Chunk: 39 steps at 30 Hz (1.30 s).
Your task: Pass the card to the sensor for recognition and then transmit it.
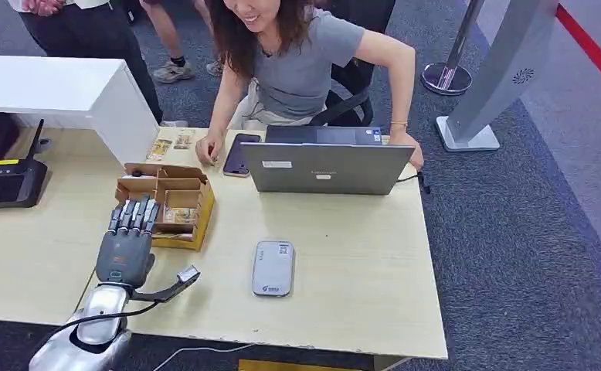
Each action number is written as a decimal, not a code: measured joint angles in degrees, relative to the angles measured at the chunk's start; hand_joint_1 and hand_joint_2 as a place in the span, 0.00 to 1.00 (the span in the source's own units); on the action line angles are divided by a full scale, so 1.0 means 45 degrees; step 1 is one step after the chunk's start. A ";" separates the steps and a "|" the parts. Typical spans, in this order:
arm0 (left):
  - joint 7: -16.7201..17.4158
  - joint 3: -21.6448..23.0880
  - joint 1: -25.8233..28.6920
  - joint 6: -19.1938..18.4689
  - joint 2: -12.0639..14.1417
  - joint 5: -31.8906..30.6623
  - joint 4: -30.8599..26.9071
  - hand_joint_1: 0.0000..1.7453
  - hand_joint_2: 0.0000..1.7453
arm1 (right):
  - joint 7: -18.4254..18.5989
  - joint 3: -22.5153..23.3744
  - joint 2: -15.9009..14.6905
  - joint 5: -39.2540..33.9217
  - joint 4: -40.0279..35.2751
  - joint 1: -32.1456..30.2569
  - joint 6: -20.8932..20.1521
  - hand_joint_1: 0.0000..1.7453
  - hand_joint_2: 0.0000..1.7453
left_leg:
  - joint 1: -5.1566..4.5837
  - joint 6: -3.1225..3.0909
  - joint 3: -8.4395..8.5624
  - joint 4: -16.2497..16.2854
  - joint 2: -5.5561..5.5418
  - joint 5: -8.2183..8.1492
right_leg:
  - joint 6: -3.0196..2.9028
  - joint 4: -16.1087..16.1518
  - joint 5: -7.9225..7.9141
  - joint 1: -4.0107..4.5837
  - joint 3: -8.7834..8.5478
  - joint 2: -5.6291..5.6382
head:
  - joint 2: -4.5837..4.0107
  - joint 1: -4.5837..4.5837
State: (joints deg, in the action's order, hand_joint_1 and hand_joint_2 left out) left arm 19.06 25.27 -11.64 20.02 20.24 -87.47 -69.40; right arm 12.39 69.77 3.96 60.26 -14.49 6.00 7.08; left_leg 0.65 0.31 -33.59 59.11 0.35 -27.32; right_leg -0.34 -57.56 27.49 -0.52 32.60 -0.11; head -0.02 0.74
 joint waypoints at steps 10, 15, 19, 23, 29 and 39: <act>-0.0015 0.0000 -0.0238 0.0384 -0.0015 0.0005 0.0340 0.00 1.00 | -0.0015 -0.0117 -0.0015 0.0102 0.0000 -0.0005 -0.0049 0.00 0.00 | 0.0000 0.0000 0.0000 0.0000 0.0000 0.0000 | 0.0000 0.0000 0.0000 0.0000 0.0000 0.0000 | 0.0000 0.0000; -0.0049 0.0000 -0.0288 0.0485 -0.0039 0.0005 0.0466 0.00 1.00 | -0.0015 -0.0175 -0.0015 0.0185 0.0000 -0.0008 -0.0049 0.00 0.00 | 0.0000 0.0000 0.0000 0.0000 0.0000 0.0000 | 0.0000 0.0000 0.0000 0.0000 0.0001 0.0000 | 0.0000 0.0000; -0.0024 0.0000 -0.0358 0.0665 -0.0073 0.0005 0.0612 0.00 1.00 | -0.0053 -0.0180 -0.0034 0.0175 0.0000 -0.0007 -0.0063 0.00 0.00 | 0.0000 0.0000 0.0001 0.0000 0.0000 0.0000 | 0.0000 0.0000 0.0000 0.0000 0.0001 0.0000 | 0.0000 0.0000; -0.0039 0.0000 -0.0455 0.0801 -0.0146 0.0000 0.0738 0.00 1.00 | -0.0068 -0.0180 -0.0063 0.0184 0.0000 -0.0007 -0.0073 0.00 0.00 | 0.0000 0.0001 0.0001 0.0000 0.0000 0.0001 | 0.0000 0.0000 0.0000 0.0000 0.0001 0.0001 | 0.0000 0.0000; -0.0087 0.0034 -0.0699 0.0942 -0.0350 0.0005 0.1015 0.00 1.00 | -0.0141 -0.0185 -0.0078 0.0219 0.0000 -0.0008 -0.0092 0.00 0.00 | 0.0000 0.0001 0.0001 0.0001 0.0001 0.0001 | 0.0000 0.0000 0.0000 0.0000 0.0001 0.0002 | 0.0000 0.0005; -0.0126 0.0078 -0.0970 0.1000 -0.0641 0.0005 0.1345 0.00 1.00 | -0.0238 -0.0189 -0.0083 0.0228 0.0000 -0.0009 -0.0092 0.00 0.00 | 0.0000 0.0001 0.0001 0.0000 0.0001 0.0001 | 0.0000 0.0000 0.0000 0.0000 0.0002 0.0002 | 0.0000 0.0000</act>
State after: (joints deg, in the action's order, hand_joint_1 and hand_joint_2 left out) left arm 18.49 25.62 -16.00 24.52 17.36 -87.45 -63.34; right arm 11.32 68.91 3.58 61.29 -14.49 5.96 6.67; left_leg 0.65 0.32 -33.59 59.11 0.35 -27.32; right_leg -0.35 -57.56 27.49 -0.52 32.61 -0.10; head -0.02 0.74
